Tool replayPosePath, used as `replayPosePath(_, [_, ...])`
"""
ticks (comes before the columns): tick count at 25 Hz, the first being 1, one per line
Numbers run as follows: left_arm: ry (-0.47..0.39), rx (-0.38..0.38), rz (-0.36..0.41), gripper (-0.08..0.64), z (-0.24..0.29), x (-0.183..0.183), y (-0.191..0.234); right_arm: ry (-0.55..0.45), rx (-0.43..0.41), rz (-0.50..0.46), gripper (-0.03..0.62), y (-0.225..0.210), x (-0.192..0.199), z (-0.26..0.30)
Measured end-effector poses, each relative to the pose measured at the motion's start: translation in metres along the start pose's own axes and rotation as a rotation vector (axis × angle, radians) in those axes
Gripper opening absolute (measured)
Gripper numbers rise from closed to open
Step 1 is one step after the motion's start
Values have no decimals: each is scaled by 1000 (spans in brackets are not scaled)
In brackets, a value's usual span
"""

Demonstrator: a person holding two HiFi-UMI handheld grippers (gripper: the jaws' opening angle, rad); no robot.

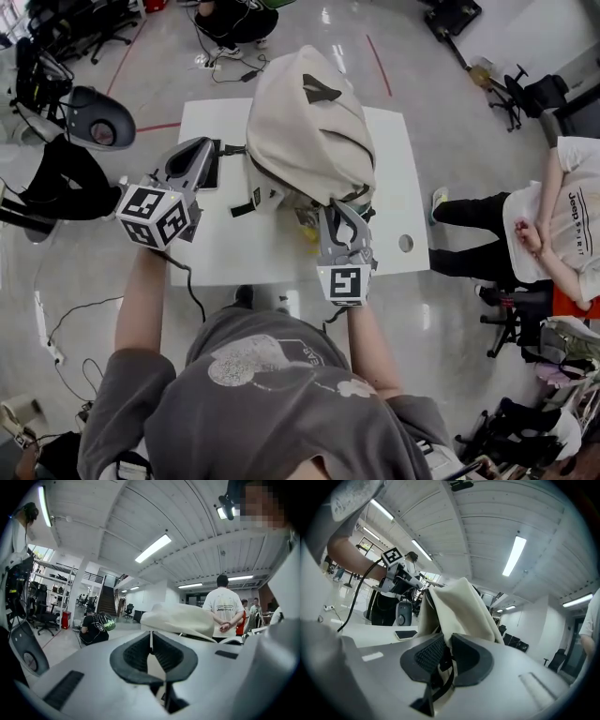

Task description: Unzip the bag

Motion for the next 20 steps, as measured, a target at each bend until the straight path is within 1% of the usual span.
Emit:
replayPosePath(1, [9,-6,22,27,0,5,-6,-11,-6,13,56,0,0,-1])
replayPosePath(3, [14,-22,79,88,1,13,-20,-27,-14,27,62,1,-1,-3])
replayPosePath(5, [10,-32,107,119,1,20,-34,-44,-16,32,73,1,-4,-8])
replayPosePath(7, [11,-30,100,138,-1,28,-49,-54,-15,52,83,0,-7,-16])
replayPosePath(10, [21,-23,91,143,-6,37,-71,-57,-18,93,89,-1,-10,-29])
replayPosePath(14, [46,-3,81,144,-19,46,-104,-105,-23,153,83,-2,-6,-50])
replayPosePath(17, [57,-1,87,143,-33,53,-131,-140,-34,227,58,0,4,-68])
replayPosePath(20, [43,-30,75,125,-43,59,-151,-108,-76,256,44,11,24,-78])
Point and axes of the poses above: the fingertips, and each gripper's own axes: z forward along the fingers, y to its left, x out of its underside, the point moved 6 cm from there along -z, backward along the fingers, and after that the axes turned 11 degrees about y, right-handed, at the moved point
